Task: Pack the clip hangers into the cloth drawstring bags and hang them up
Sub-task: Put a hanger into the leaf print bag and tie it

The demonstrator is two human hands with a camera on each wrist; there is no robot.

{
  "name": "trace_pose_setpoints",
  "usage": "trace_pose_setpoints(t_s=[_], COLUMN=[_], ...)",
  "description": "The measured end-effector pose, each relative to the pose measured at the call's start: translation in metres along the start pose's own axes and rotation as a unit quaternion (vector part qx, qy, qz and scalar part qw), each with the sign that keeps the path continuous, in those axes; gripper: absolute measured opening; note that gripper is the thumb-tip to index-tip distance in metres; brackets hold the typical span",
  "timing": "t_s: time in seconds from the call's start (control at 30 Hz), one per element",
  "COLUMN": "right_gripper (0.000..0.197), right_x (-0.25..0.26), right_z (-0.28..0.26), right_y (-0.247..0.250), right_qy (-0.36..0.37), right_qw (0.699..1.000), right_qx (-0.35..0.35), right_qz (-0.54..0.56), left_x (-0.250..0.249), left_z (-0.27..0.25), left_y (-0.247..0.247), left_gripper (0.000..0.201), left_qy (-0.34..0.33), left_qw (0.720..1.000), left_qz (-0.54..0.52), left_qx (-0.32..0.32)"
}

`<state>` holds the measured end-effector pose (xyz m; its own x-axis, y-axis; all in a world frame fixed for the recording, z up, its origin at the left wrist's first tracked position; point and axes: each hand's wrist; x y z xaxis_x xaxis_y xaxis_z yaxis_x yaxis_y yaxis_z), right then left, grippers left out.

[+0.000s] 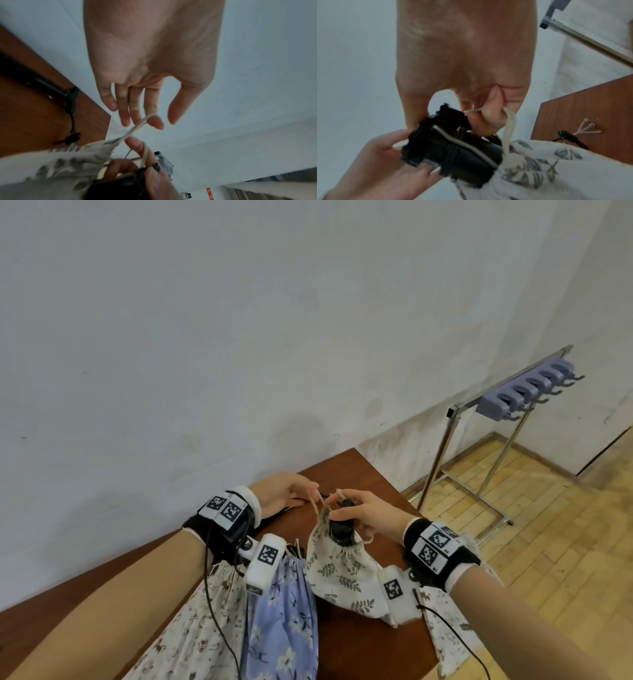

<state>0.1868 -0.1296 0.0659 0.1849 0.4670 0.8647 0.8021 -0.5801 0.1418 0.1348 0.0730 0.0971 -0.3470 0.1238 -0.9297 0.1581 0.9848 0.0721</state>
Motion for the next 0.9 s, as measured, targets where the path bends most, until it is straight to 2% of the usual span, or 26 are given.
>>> trace_pose_setpoints(t_s=[0.13,0.2,0.27,0.37,0.43,0.53,0.6,0.7,0.77,0.83,0.9], right_gripper=[0.035,0.027,0.022,0.022,0.024,0.029,0.031,0.024,0.024,0.024,0.02], right_x=[-0.001,0.004,0.01,0.018,0.018,0.019,0.019,0.018,0.013,0.008,0.006], right_z=[-0.017,-0.025,-0.029,-0.033,-0.036,-0.041,-0.044,-0.044,-0.037,-0.032,-0.03], right_y=[0.01,0.02,0.031,0.045,0.054,0.063,0.062,0.048,0.045,0.047,0.049], right_qy=[0.015,0.036,0.04,0.009,-0.002,0.005,0.021,0.03,0.022,0.019,0.023], right_qw=[1.0,0.999,0.996,0.985,0.975,0.96,0.955,0.957,0.942,0.933,0.932], right_qx=[-0.005,-0.028,-0.073,-0.171,-0.219,-0.271,-0.277,-0.227,-0.237,-0.278,-0.295], right_qz=[0.009,-0.014,0.017,0.021,-0.025,-0.07,-0.107,-0.176,-0.236,-0.226,-0.209], left_x=[0.013,0.018,0.018,0.017,0.016,0.02,0.021,0.02,0.021,0.025,0.029], left_z=[-0.001,-0.002,-0.001,0.011,0.021,0.033,0.038,0.042,0.042,0.041,0.04], left_y=[-0.011,-0.026,-0.042,-0.06,-0.065,-0.072,-0.078,-0.079,-0.078,-0.075,-0.075], left_gripper=[0.016,0.022,0.04,0.076,0.103,0.119,0.117,0.086,0.074,0.073,0.065], left_qy=[-0.093,-0.133,-0.166,-0.163,-0.129,-0.112,-0.128,-0.163,-0.168,-0.167,-0.184], left_qw=[0.993,0.986,0.981,0.98,0.981,0.98,0.975,0.968,0.974,0.98,0.978], left_qz=[-0.072,-0.094,-0.081,0.031,0.107,0.142,0.158,0.168,0.118,0.082,0.095], left_qx=[0.028,0.044,0.065,0.11,0.101,0.088,0.093,0.092,0.095,0.063,-0.011])
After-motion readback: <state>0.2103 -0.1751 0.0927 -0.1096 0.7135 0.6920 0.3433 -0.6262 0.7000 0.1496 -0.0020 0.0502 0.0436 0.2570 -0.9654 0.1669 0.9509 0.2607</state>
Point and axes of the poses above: each hand's wrist, its own z-axis towards the middle knuckle, its own y-axis out of the back of the hand, x = y × z, and after that the axes turned 7 degrees about -y, right-handed
